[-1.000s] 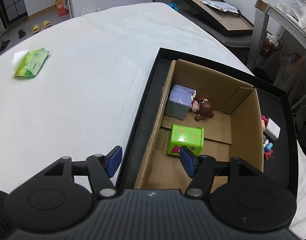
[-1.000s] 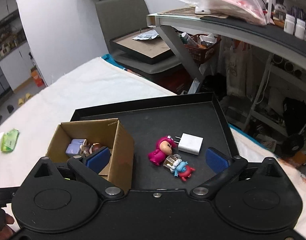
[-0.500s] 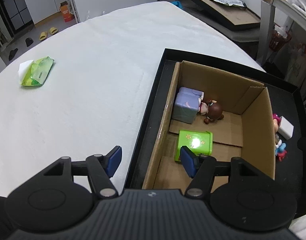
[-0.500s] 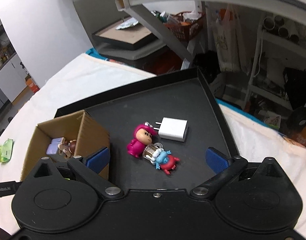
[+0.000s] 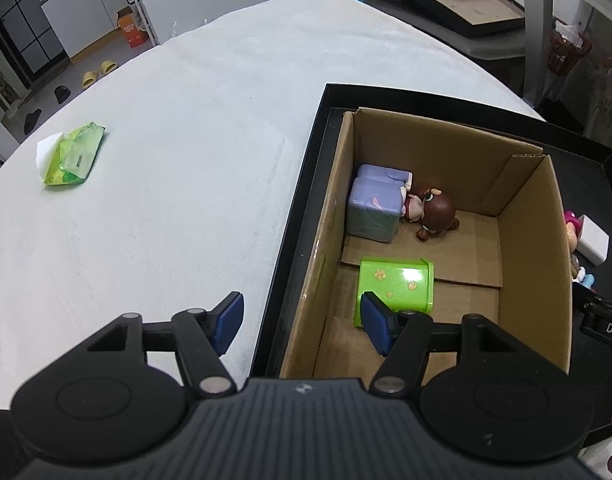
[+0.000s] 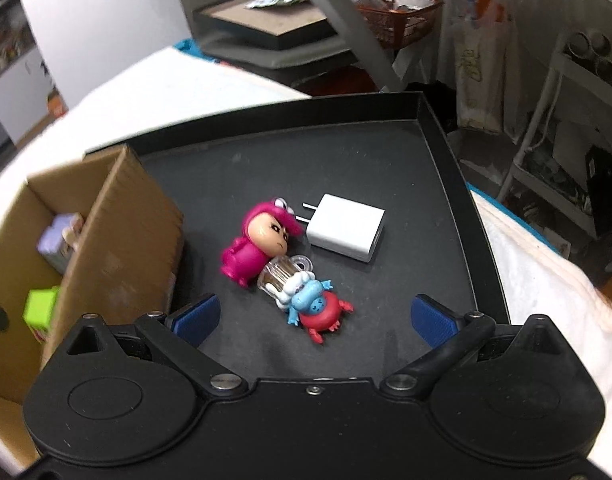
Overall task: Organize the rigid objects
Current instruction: 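Grasp the blue-and-red figure with the mug using the right gripper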
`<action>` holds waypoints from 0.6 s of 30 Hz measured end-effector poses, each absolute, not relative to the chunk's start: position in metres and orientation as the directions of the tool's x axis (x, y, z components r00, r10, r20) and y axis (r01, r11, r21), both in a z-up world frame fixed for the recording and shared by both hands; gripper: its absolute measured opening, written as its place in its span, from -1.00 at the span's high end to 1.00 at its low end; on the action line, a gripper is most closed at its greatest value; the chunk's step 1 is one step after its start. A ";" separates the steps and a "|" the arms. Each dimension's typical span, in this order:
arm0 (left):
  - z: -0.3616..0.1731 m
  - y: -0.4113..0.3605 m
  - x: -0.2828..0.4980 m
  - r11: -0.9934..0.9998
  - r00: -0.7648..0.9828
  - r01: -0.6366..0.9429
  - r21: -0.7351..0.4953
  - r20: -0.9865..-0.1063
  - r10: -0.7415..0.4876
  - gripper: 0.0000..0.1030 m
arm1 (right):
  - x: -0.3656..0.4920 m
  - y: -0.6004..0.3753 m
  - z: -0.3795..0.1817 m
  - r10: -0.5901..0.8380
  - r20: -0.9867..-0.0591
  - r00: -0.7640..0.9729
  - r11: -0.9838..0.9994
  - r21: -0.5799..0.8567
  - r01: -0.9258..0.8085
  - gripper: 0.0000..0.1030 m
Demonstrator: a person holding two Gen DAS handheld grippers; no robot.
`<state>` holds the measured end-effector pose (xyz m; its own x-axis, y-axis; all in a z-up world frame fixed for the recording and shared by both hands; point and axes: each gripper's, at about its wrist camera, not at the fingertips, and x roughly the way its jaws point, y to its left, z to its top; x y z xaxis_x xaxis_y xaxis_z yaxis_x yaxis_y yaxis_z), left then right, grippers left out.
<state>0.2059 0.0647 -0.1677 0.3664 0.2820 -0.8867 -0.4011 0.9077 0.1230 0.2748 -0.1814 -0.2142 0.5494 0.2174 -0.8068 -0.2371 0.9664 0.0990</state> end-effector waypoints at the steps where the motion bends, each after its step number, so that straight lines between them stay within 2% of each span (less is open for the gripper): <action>1: -0.168 0.064 0.207 0.907 0.363 -0.401 0.128 -0.887 0.285 -0.22 | 0.276 -0.180 -0.216 0.211 -0.807 0.551 0.966 0.085 -0.246 -0.99; 7: -0.172 0.058 0.211 0.905 0.330 -0.400 0.142 -0.899 0.287 -0.22 | 0.287 -0.176 -0.225 0.215 -0.817 0.536 0.959 0.074 -0.272 -0.97; 10: -0.170 0.054 0.211 0.913 0.332 -0.388 0.127 -0.905 0.267 -0.22 | 0.292 -0.172 -0.229 0.209 -0.824 0.527 0.955 0.056 -0.292 -0.88; 12: -0.169 0.050 0.212 0.917 0.331 -0.378 0.126 -0.907 0.261 -0.22 | 0.295 -0.169 -0.235 0.209 -0.841 0.500 0.950 0.053 -0.309 -0.70; 16: -0.165 0.044 0.212 0.923 0.335 -0.370 0.109 -0.911 0.242 -0.22 | 0.290 -0.167 -0.232 0.207 -0.835 0.509 0.936 0.017 -0.352 0.28; 18: -0.162 0.038 0.211 0.927 0.345 -0.353 0.123 -0.904 0.251 -0.22 | 0.290 -0.173 -0.230 0.254 -0.838 0.483 0.937 0.091 -0.336 0.28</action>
